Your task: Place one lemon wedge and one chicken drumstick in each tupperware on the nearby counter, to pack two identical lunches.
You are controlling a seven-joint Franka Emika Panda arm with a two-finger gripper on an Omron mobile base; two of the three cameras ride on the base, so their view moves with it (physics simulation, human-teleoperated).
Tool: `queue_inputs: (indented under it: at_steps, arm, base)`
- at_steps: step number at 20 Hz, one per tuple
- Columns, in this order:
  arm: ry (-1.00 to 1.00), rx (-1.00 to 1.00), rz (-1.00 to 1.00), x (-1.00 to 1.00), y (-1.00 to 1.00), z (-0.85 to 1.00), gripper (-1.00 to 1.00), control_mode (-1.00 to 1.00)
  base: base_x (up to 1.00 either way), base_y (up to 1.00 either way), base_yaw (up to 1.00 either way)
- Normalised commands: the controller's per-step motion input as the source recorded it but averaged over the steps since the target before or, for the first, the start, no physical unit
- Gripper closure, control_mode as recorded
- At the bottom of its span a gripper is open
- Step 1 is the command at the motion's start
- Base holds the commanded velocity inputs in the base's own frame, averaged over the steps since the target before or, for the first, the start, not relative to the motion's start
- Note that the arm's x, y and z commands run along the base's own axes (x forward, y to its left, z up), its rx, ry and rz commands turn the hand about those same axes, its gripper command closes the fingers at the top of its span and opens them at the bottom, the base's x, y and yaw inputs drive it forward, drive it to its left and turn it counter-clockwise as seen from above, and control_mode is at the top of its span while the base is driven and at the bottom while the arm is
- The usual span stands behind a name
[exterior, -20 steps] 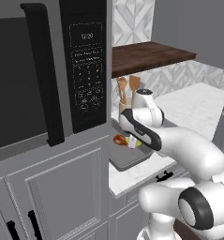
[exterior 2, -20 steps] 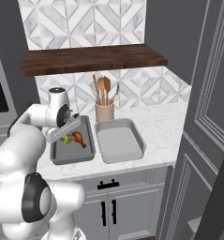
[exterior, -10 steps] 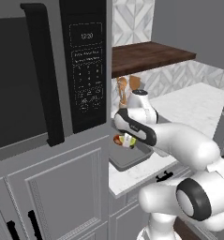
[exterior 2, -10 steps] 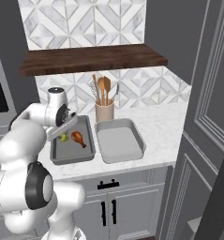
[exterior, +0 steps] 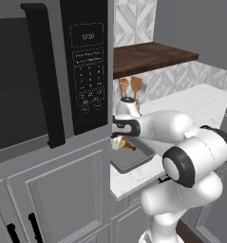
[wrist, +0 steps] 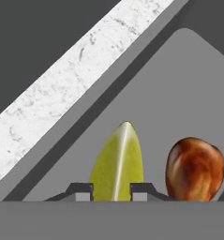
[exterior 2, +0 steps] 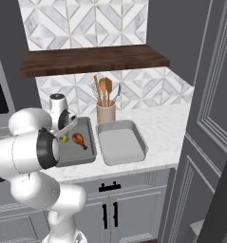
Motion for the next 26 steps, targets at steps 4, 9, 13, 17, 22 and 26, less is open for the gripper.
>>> queue_inputs:
  at_steps: [4, 9, 13, 17, 22, 26]
  arm:
    - [-0.03, 0.0, 0.0, 0.0, 0.0, -0.39, 1.0, -1.0]
    - [-0.04, 0.0, 0.0, 0.02, 0.0, -0.46, 1.0, -1.0]
    - [-0.02, 0.0, 0.0, 0.18, 0.0, -0.13, 1.0, -1.0]
    - [-0.04, 0.0, 0.01, 0.26, 0.0, -0.02, -1.0, -1.0]
    - [0.0, 0.0, 0.02, 0.15, 0.0, 0.1, -1.0, -1.0]
    - [0.0, -0.02, 0.0, 0.04, 0.0, 0.36, -1.0, -1.0]
  base:
    - [0.0, 0.0, 0.0]
    - [0.0, 0.0, 0.0]
    - [0.0, 0.0, 0.0]
    - [0.0, 0.0, 0.0]
    - [0.0, 0.0, 0.0]
    - [0.0, 0.0, 0.0]
